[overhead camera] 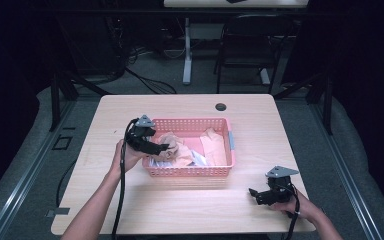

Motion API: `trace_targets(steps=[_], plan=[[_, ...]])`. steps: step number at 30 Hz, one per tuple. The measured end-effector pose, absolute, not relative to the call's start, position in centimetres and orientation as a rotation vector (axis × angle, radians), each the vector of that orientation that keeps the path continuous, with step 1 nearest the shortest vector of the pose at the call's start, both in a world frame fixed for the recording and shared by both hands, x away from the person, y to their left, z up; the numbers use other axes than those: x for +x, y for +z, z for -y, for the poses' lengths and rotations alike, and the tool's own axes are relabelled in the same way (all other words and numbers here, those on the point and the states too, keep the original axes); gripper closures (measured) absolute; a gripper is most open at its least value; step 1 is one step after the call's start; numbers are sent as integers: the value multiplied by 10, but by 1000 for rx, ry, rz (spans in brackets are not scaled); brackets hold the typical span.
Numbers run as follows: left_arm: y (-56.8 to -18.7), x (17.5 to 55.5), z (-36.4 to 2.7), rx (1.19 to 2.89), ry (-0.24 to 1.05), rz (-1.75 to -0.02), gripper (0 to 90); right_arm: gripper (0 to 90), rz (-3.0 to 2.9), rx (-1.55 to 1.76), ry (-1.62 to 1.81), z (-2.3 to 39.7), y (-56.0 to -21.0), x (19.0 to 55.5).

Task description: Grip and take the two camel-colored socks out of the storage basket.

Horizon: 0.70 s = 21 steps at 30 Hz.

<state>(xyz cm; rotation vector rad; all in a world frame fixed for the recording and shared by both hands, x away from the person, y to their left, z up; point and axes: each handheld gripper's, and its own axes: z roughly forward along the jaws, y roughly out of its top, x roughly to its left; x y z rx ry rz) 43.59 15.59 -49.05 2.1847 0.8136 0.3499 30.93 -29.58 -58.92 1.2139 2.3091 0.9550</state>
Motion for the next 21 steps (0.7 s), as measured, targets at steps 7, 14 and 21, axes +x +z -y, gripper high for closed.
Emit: trace_targets(steps=[7,14,21], plan=[[-496,443,-150,2219,316,-833,340,0,-2309,1213,956,296,-589,309],[-499,445,-141,2274,317,-860,439,0,-2309,1214,955,296,-589,309],[-504,448,-132,2336,335,-918,556,0,-2311,1212,956,296,-589,309]])
